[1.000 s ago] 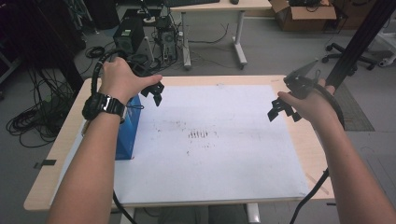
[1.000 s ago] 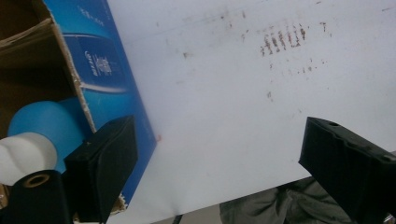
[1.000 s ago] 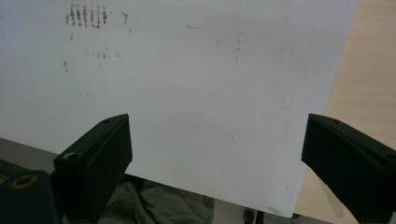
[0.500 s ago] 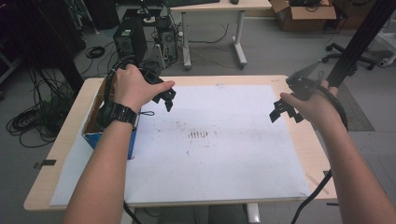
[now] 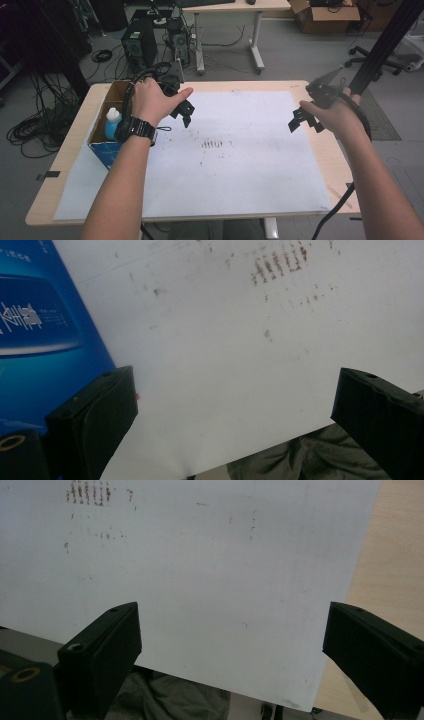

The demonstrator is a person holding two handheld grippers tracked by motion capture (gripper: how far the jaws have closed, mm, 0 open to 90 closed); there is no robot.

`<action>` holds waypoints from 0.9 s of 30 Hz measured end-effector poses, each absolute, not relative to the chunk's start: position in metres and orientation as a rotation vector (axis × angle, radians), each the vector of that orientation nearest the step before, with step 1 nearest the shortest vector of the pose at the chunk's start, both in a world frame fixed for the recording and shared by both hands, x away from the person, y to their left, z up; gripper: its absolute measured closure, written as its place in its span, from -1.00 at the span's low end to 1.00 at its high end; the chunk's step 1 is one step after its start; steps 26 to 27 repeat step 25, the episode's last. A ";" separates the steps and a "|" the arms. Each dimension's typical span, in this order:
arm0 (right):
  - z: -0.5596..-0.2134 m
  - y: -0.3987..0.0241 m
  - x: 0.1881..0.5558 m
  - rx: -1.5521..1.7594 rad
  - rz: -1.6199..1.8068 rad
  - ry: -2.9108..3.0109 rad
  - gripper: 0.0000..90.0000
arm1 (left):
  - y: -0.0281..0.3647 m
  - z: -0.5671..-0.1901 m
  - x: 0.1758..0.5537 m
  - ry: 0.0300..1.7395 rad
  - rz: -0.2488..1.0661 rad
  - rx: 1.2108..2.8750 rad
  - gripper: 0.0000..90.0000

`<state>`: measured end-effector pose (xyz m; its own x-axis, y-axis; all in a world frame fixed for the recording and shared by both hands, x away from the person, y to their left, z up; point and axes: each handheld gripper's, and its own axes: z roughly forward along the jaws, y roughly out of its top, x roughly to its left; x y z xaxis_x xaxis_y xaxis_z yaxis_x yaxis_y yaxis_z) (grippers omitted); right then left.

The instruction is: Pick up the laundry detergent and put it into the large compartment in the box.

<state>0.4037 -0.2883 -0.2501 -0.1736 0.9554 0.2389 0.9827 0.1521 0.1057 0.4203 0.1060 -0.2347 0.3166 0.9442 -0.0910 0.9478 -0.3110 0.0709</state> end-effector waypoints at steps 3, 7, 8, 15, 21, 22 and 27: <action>-0.251 -0.288 0.403 -1.943 -0.356 -2.290 -0.80 | 0.106 -0.235 0.420 1.776 -0.045 2.458 -0.90; -0.250 -0.287 0.403 -1.942 -0.359 -2.292 -0.80 | 0.106 -0.236 0.420 1.780 -0.038 2.471 -0.89; -0.250 -0.287 0.403 -1.942 -0.359 -2.292 -0.80 | 0.106 -0.236 0.420 1.780 -0.038 2.471 -0.90; -0.250 -0.287 0.402 -1.941 -0.359 -2.295 -0.80 | 0.105 -0.238 0.419 1.780 -0.046 2.468 -0.90; -0.250 -0.288 0.402 -1.942 -0.357 -2.294 -0.80 | 0.105 -0.239 0.419 1.787 -0.032 2.473 -0.90; -0.250 -0.288 0.402 -1.940 -0.357 -2.295 -0.80 | 0.105 -0.239 0.419 1.787 -0.032 2.473 -0.90; -0.250 -0.288 0.402 -1.944 -0.358 -2.295 -0.80 | 0.105 -0.239 0.420 1.783 -0.034 2.479 -0.90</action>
